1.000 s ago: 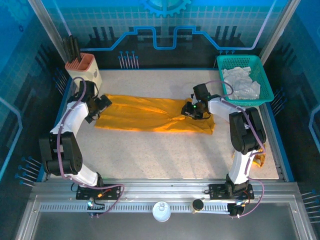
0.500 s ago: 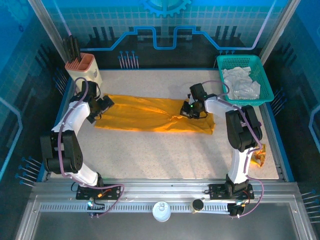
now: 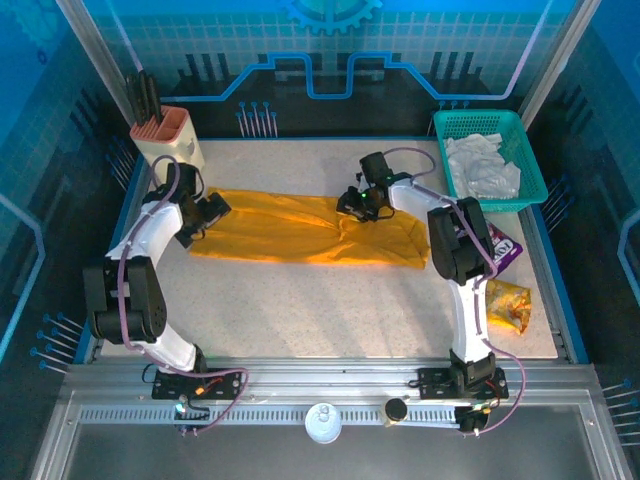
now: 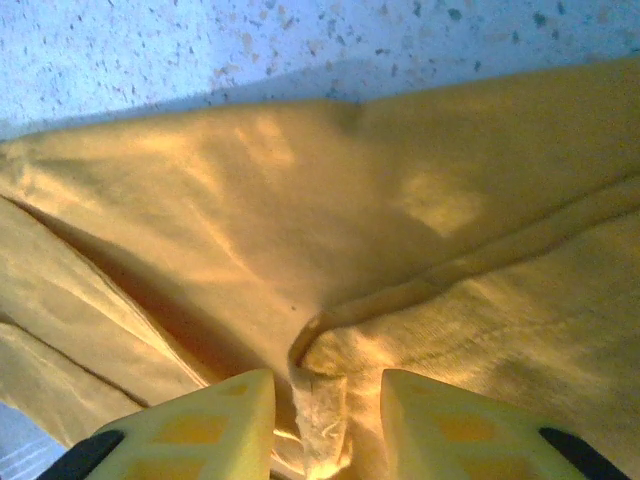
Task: Fold and stack the t-shirts
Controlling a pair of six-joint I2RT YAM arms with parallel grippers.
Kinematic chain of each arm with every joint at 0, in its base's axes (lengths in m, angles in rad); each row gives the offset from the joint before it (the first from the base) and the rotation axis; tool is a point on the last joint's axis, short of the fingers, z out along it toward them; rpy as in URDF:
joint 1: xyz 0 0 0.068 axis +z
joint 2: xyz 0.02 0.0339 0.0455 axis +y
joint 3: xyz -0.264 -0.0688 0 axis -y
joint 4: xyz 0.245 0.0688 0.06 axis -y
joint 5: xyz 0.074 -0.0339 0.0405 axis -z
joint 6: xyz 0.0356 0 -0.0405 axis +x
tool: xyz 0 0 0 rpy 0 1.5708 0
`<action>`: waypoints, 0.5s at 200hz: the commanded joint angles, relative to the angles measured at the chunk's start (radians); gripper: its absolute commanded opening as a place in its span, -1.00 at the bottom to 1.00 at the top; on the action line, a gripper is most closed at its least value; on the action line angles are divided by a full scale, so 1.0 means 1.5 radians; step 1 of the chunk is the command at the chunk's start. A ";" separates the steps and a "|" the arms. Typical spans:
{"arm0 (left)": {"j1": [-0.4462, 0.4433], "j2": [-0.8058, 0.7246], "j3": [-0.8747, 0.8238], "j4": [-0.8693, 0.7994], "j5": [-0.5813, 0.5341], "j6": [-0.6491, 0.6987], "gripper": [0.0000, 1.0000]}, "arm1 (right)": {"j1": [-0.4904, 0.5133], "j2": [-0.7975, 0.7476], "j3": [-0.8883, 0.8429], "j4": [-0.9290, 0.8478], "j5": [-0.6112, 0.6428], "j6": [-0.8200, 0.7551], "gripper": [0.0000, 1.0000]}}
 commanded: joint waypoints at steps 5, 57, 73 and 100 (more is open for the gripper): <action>-0.028 0.005 0.034 -0.011 0.010 0.032 0.98 | 0.008 0.001 0.054 -0.032 -0.007 -0.005 -0.21; -0.123 0.081 0.147 -0.031 -0.006 0.071 0.77 | 0.001 -0.093 -0.017 0.021 -0.026 -0.015 -0.18; -0.136 0.150 0.215 -0.037 -0.004 0.090 0.17 | -0.003 -0.154 -0.093 0.041 -0.008 -0.010 -0.26; -0.138 0.318 0.395 -0.111 -0.021 0.140 -0.65 | -0.008 -0.244 -0.194 0.003 0.044 -0.041 -0.41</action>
